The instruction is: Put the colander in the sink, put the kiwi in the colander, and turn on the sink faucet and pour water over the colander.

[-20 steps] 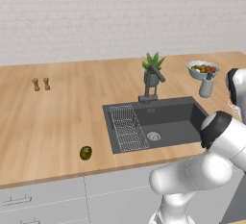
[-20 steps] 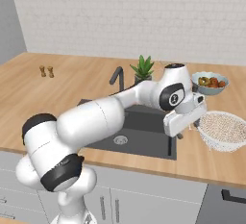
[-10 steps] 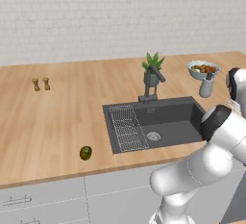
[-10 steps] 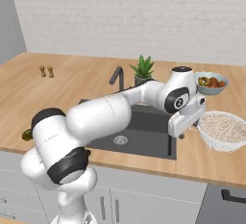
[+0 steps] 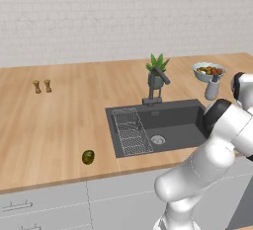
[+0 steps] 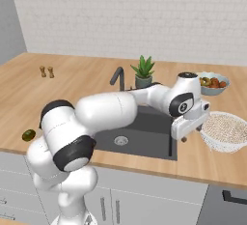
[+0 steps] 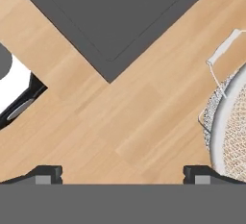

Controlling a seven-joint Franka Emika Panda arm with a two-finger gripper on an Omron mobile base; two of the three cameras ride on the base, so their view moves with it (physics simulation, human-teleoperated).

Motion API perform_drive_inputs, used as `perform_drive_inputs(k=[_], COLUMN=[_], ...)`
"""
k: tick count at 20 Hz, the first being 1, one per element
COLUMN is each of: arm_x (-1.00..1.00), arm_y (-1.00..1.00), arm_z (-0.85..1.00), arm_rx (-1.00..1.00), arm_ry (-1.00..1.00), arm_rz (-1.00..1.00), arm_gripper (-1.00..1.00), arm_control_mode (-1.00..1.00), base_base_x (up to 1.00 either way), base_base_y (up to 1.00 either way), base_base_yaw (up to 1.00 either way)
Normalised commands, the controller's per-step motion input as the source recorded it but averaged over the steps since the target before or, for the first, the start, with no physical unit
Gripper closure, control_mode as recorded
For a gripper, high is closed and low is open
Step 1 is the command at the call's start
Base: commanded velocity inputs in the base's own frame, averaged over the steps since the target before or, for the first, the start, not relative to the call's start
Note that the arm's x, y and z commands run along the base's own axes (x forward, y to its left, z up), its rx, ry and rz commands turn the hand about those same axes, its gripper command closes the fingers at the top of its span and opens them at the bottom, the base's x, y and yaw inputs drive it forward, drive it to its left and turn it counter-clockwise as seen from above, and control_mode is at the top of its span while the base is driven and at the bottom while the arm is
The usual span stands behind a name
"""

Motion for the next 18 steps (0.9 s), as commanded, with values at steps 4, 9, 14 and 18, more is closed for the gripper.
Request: perform_drive_inputs(k=[4,9,14,18], arm_x=[0.18,0.35,0.18,0.16], arm_y=[-0.25,-0.18,-0.27,-0.32], arm_z=[-0.26,-0.17,-0.02,-0.02], arm_rx=[0.08,0.0,0.0,0.0], arm_ry=[0.0,0.0,0.0,0.0], arm_rz=[-0.01,0.0,-0.02,-0.01], arm_gripper=[-1.0,-1.0,-1.0,-1.0], arm_control_mode=[-1.0,-1.0,-1.0,-1.0], base_base_x=[0.0,0.0,0.0,0.0], base_base_y=[0.0,0.0,0.0,0.0], base_base_yaw=[0.0,0.0,0.0,0.0])
